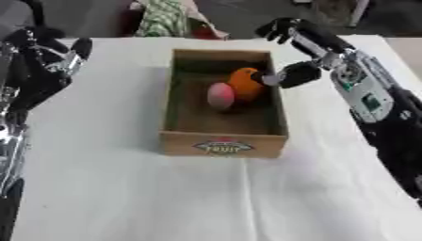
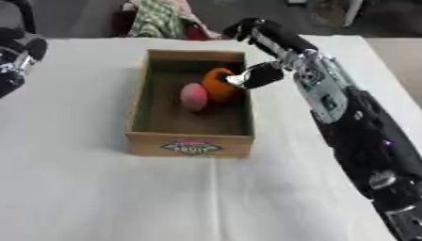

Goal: Pick up objects on the table and place them in the box.

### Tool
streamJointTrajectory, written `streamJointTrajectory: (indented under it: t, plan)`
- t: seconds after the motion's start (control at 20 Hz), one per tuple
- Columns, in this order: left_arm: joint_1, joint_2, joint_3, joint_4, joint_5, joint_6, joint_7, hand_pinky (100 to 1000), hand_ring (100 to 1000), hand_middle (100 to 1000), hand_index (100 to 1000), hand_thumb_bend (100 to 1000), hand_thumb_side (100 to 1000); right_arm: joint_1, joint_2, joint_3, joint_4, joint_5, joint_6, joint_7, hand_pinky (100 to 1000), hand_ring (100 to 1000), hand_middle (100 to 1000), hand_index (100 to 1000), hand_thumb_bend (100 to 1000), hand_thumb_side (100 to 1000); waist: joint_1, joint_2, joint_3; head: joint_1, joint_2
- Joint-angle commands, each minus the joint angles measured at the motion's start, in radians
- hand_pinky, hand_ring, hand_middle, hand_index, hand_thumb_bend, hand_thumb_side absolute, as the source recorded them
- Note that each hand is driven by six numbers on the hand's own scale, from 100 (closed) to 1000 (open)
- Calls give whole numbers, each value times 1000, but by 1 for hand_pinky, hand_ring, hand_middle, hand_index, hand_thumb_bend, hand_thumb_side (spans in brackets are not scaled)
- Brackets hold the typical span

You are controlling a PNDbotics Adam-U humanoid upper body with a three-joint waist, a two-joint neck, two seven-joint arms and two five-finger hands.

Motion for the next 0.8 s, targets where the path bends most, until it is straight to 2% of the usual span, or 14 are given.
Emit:
streamJointTrajectory:
  t: [0.05,0.2,0.45,0.8]
  plan:
    - [2,25,23,-16,0,2,19,570,483,506,690,541,393,28,-76,-61,-90,-51,30,-45,721,807,797,865,376,216,0,-21,-4,8,-11]
    - [15,28,40,-12,3,4,40,569,484,506,689,540,387,100,-115,-121,-156,-97,72,-91,742,840,819,862,322,178,0,-18,-11,22,-15]
    - [36,35,61,-8,13,0,70,568,482,506,687,546,382,227,-152,-219,-263,-175,139,-169,741,848,826,858,275,173,0,-13,-21,33,-16]
    - [61,37,76,-2,39,-10,91,558,471,502,683,546,381,406,-137,-306,-377,-285,198,-271,698,779,775,830,230,172,1,-9,-27,38,-5]
